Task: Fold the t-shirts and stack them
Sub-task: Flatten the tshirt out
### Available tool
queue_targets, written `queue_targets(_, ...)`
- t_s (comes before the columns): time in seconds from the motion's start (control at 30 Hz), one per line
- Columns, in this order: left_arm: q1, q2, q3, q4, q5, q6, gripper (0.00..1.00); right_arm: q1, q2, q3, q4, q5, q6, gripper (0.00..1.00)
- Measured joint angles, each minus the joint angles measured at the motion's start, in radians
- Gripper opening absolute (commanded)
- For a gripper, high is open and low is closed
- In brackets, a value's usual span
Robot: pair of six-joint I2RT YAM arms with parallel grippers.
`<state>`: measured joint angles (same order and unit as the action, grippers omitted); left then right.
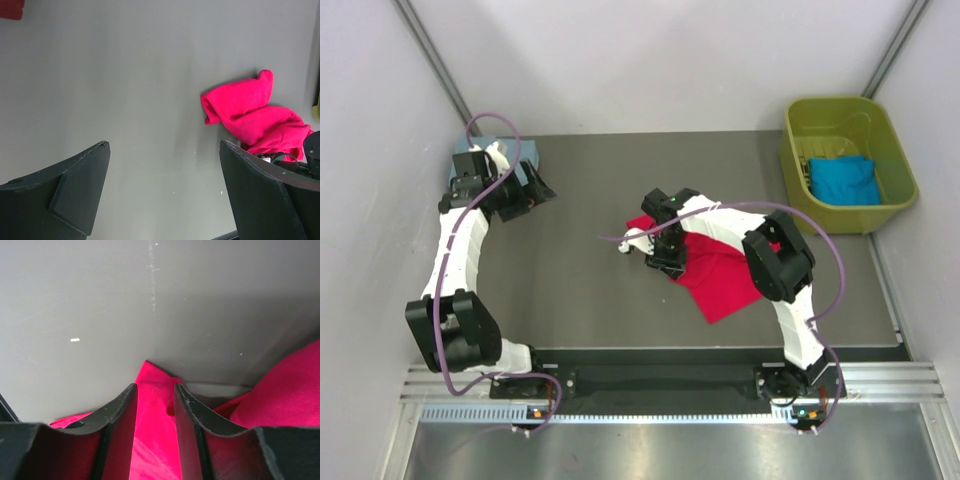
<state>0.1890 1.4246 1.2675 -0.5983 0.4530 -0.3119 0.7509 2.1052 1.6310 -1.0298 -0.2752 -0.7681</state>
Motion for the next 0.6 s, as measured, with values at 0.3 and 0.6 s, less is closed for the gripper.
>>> queue_targets(0.3, 0.003, 0.0, -0.002, 0.0, 0.002, -0.001, 0.95, 0.032, 0.0, -0.035, 0.007, 0.012, -0.018, 0.02)
queue_targets(0.6, 0.007, -0.003, -0.019, 0.001, 0.003, -0.001, 0.94, 0.052, 0.0, 0.035, -0.011, 0.039, 0.006, 0.0)
